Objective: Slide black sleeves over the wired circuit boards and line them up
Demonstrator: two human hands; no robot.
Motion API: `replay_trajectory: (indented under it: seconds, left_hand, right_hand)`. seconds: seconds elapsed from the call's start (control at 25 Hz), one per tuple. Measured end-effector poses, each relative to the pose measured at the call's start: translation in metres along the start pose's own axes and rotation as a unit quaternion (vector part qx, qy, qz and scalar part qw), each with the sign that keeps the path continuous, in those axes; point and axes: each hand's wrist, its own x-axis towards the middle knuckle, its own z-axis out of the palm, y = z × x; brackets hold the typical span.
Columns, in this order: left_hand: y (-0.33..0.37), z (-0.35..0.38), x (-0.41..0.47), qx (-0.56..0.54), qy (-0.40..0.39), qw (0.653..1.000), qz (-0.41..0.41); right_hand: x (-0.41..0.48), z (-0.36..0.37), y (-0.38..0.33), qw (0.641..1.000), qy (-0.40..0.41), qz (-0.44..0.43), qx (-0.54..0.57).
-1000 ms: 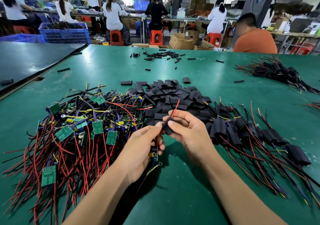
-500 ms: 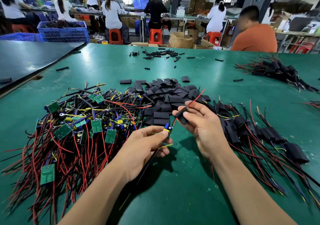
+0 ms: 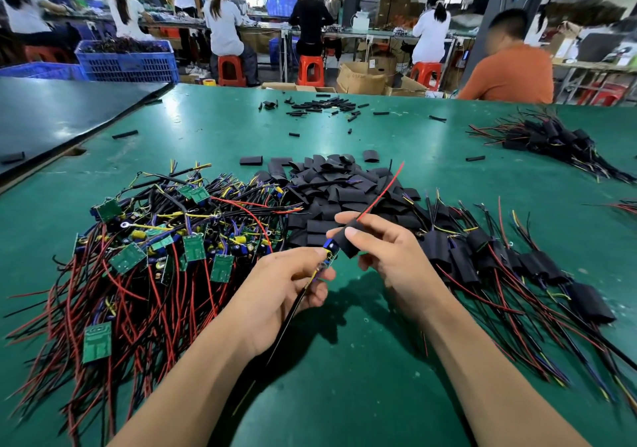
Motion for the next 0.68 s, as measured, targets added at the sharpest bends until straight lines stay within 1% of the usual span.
replay_trajectory:
  seconds: [0.08,0.16,0.32,0.48,0.56,0.68]
  left_hand:
    - [0.0025,0.0007,-0.0016,-0.028,-0.020,0.999,-0.028]
    - [0.0034,-0.0013,-0.0013,-0.040,-0.031,0.998,-0.036]
    - [0.0023,-0.0012,-0.0025,-0.002,-0.055,0.998,-0.008]
    - [0.0019,-0.0022,-0.0019,-0.011,-0.049,0.999,-0.001]
    - [0.0025,-0.0029,-0.0021,-0.026,-0.043,0.999,-0.007]
    - [0.0024,-0.0010,-0.0030,-0.026,-0.028,0.999,-0.001]
  right_hand:
    - [0.0001,-0.0039,0.0000,0.999,-0.023,0.000,0.021]
    - [0.0010,-0.0047,-0.0001,0.999,-0.025,0.011,0.043]
    - [0.0002,0.0003,-0.0006,0.991,-0.023,0.039,0.124]
    - [-0.0030,0.0014,-0.0041,0.979,-0.066,0.038,0.190]
    - [-0.0031,-0.0004,-0.0044,0.977,-0.079,0.038,0.195]
    - [-0.0005,-0.0011,-0.0022,0.985,-0.053,0.022,0.161]
